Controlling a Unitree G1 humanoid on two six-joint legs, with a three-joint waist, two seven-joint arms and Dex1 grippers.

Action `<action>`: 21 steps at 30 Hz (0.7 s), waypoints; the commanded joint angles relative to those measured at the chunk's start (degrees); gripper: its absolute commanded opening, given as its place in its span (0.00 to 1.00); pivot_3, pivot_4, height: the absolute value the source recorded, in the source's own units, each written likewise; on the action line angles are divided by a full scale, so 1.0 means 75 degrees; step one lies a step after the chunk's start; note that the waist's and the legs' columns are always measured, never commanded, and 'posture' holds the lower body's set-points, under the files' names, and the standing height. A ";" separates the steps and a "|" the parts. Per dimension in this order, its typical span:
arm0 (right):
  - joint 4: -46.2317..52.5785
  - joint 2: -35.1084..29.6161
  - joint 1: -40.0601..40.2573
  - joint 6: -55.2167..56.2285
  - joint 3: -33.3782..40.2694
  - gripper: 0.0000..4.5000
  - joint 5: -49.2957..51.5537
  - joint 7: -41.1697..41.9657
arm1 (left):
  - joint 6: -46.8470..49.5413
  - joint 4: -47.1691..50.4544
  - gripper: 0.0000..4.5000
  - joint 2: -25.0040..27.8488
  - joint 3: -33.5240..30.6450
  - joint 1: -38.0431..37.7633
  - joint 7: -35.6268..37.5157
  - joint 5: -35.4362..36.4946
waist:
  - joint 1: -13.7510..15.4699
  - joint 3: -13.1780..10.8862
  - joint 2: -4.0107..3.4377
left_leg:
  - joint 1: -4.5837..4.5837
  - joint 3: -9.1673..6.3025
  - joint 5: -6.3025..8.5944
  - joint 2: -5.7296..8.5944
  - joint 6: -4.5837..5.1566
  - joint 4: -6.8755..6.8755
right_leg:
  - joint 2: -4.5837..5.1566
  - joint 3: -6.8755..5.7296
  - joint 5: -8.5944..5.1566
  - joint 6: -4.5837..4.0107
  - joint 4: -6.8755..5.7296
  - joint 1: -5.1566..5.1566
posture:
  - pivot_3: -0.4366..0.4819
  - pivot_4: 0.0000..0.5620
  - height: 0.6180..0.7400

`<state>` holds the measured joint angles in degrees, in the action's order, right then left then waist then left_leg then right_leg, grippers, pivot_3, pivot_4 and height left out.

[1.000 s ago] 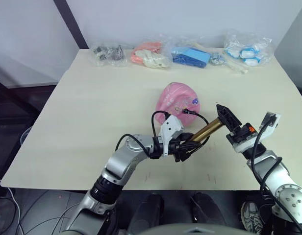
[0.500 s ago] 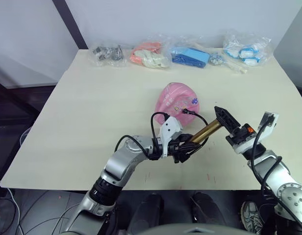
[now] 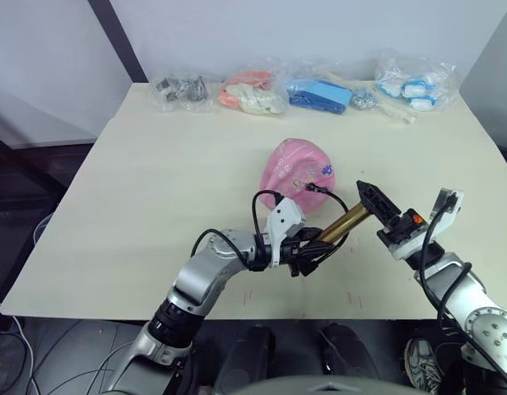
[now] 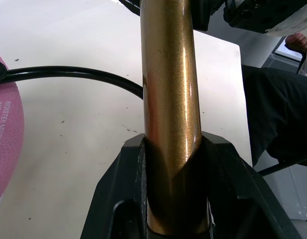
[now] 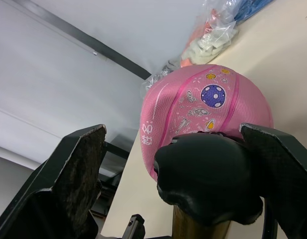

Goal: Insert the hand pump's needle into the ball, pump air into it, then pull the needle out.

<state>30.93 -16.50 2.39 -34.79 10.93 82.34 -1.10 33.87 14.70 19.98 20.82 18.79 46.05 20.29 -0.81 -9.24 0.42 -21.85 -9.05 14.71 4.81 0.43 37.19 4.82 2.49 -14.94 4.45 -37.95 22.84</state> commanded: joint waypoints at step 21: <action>0.0202 -0.0108 -0.0158 0.0031 -0.0085 0.43 -0.0049 0.0322 | -0.0208 0.0136 0.23 0.0000 0.0026 -0.0025 0.0155 -0.0066 | 0.0002 -0.0001 -0.0001 | -0.0001 -0.0002 0.0000 0.0000 0.0000 -0.0001 | 0.0000 -0.0001 0.0000 0.0000 0.0001 0.0001 | 0.48 0.27 0.97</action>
<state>30.24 -17.01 2.03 -34.83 10.42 81.63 -0.14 33.19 14.72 20.02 20.91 18.31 47.07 19.86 -0.80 -9.25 0.41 -21.85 -9.06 14.71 4.81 0.43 37.18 4.82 2.48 -14.94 4.45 -37.94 22.84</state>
